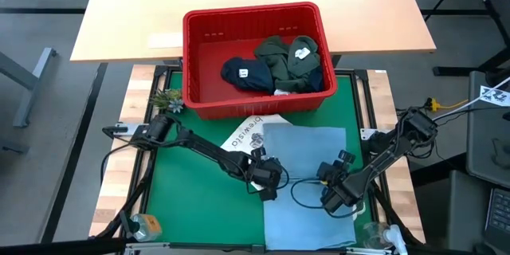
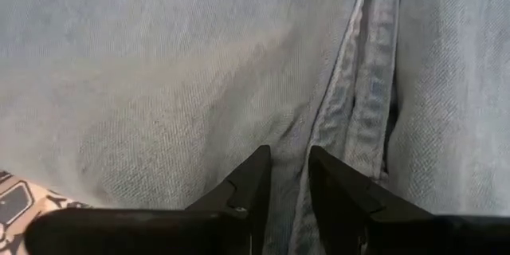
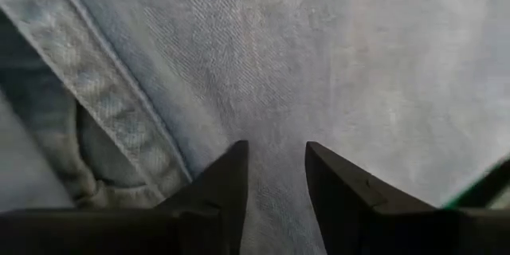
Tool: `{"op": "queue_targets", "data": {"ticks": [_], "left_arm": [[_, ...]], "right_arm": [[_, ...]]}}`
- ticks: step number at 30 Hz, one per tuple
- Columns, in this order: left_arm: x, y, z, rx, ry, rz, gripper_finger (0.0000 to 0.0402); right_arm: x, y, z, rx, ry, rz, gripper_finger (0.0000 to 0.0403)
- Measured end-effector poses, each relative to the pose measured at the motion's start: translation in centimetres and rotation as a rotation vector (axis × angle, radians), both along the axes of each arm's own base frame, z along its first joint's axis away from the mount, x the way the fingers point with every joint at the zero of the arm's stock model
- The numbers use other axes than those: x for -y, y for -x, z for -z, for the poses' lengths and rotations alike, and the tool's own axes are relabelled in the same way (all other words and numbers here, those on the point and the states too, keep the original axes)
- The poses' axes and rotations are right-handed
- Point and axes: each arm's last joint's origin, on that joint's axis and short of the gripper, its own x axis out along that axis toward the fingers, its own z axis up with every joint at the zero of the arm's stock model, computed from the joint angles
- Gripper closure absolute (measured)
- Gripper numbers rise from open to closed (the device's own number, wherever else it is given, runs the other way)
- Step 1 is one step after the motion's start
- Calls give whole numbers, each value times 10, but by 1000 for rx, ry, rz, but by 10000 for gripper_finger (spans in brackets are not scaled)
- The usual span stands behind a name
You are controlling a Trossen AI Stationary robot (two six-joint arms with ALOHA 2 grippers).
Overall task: Fold laundry
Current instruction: Fold the light blue pants
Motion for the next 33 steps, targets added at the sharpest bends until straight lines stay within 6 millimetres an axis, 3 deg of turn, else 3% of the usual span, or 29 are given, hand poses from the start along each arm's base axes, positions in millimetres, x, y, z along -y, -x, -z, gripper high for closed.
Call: {"op": "queue_targets", "data": {"ticks": [9,20,25,33], "left_arm": [[1,1,1,-27,48,28,318],[2,14,-8,-136,141,48,318],[3,17,-13,-143,150,42,318],[1,22,-39,-92,161,46,318]], "right_arm": [[0,1,6,-3,-53,8,274],[-18,-21,-5,109,-171,-150,274],[-15,-26,-6,127,-176,-128,274],[-19,-33,-34,104,-118,-153,274]]}}
